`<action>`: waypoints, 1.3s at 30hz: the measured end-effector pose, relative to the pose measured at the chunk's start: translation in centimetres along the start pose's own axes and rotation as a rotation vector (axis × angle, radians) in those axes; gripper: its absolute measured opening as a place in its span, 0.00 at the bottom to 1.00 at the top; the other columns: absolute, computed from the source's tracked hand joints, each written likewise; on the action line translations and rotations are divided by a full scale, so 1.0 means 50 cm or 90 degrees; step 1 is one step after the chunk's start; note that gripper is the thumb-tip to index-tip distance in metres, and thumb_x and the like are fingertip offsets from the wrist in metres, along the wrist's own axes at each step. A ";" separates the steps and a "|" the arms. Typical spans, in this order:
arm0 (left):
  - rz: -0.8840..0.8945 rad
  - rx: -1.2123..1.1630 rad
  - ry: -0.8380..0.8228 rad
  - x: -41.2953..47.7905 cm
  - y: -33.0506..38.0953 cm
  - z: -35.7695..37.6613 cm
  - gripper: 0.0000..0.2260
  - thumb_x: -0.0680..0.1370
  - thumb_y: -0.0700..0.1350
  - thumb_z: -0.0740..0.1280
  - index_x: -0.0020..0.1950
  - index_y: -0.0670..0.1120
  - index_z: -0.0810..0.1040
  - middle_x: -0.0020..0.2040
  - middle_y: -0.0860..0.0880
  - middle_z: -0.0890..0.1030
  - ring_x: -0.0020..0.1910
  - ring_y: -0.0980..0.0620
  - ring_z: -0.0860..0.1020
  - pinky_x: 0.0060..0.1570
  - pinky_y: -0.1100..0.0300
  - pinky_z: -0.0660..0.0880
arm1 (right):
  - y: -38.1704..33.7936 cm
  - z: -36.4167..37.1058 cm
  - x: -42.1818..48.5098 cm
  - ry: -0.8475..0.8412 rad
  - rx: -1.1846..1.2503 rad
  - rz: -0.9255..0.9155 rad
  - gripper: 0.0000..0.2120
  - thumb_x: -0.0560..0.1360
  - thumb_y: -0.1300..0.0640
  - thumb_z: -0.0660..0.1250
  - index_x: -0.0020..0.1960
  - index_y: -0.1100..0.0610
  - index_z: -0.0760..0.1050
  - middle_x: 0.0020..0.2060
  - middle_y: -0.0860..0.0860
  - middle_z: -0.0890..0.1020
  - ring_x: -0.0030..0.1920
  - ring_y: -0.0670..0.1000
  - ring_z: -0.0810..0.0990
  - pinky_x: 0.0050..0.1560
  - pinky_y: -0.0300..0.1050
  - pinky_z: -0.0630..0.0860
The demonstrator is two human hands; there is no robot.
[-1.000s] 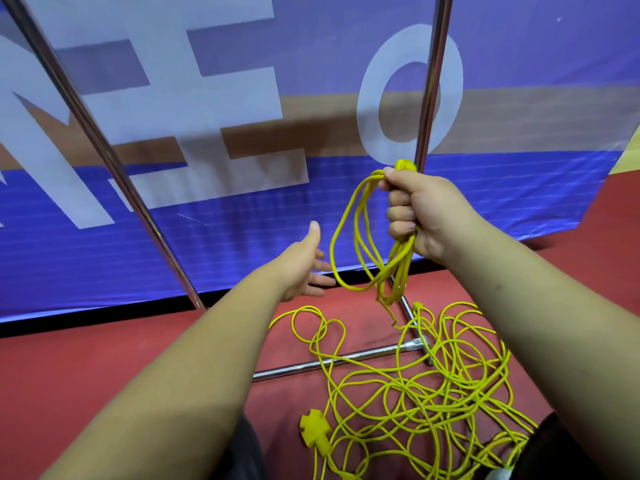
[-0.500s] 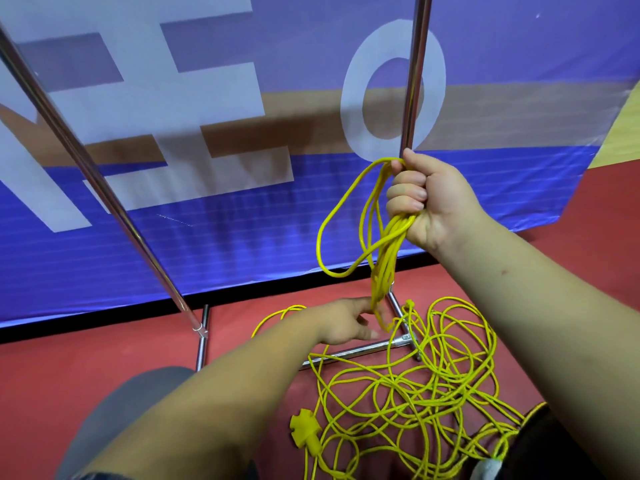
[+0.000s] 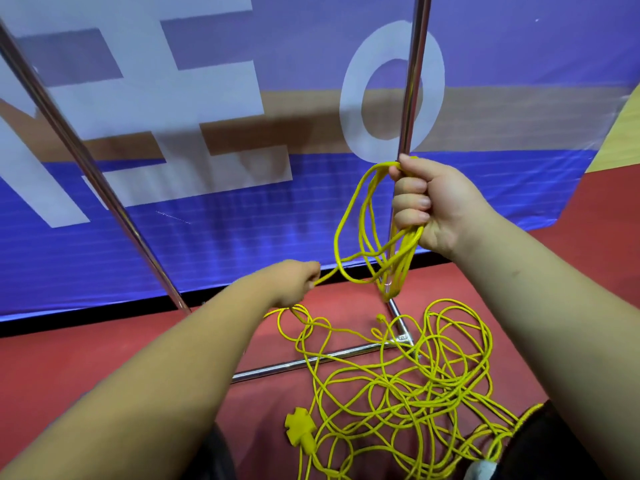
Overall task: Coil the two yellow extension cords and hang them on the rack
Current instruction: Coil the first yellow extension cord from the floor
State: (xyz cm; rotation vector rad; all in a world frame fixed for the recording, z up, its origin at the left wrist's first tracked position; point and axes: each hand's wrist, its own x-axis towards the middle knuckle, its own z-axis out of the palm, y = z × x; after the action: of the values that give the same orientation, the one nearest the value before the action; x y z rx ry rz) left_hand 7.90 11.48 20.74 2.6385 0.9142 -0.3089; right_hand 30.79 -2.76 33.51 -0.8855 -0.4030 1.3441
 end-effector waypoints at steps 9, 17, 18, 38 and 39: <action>-0.146 0.087 0.279 -0.095 -0.088 -0.135 0.09 0.84 0.41 0.58 0.54 0.55 0.74 0.50 0.50 0.77 0.50 0.43 0.75 0.44 0.46 0.78 | 0.059 0.036 0.010 0.048 -0.264 -0.054 0.11 0.86 0.51 0.65 0.48 0.56 0.75 0.29 0.46 0.62 0.24 0.44 0.56 0.21 0.38 0.53; -0.105 0.126 0.740 -0.253 -0.087 -0.284 0.15 0.78 0.38 0.59 0.60 0.51 0.75 0.52 0.44 0.74 0.52 0.37 0.76 0.39 0.44 0.74 | 0.091 0.087 0.023 0.029 -0.198 -0.079 0.10 0.85 0.53 0.66 0.47 0.57 0.75 0.27 0.45 0.60 0.22 0.44 0.57 0.21 0.39 0.55; -0.080 0.122 0.759 -0.267 -0.099 -0.288 0.16 0.77 0.37 0.59 0.60 0.51 0.76 0.52 0.44 0.74 0.52 0.38 0.76 0.41 0.44 0.74 | 0.091 0.095 0.022 0.025 -0.178 -0.077 0.10 0.85 0.54 0.66 0.47 0.57 0.75 0.26 0.45 0.60 0.22 0.44 0.57 0.21 0.39 0.55; 0.051 -0.322 0.197 -0.198 -0.059 -0.164 0.25 0.70 0.28 0.60 0.48 0.57 0.82 0.50 0.53 0.83 0.51 0.51 0.79 0.50 0.51 0.76 | 0.130 0.089 -0.016 -0.084 -0.604 0.003 0.17 0.78 0.59 0.75 0.40 0.51 0.67 0.28 0.50 0.63 0.26 0.49 0.59 0.26 0.41 0.59; 0.051 -0.333 0.213 -0.197 -0.056 -0.163 0.26 0.67 0.28 0.58 0.47 0.57 0.83 0.49 0.52 0.84 0.50 0.46 0.80 0.49 0.48 0.77 | 0.138 0.090 -0.020 -0.080 -0.658 0.006 0.16 0.77 0.58 0.76 0.40 0.51 0.69 0.28 0.50 0.64 0.26 0.50 0.61 0.27 0.42 0.61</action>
State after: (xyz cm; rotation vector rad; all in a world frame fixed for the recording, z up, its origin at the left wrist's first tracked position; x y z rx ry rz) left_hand -0.68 11.10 30.61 2.2541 0.8406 0.3597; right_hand 22.76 -2.44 31.43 -1.6354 -1.2497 1.1680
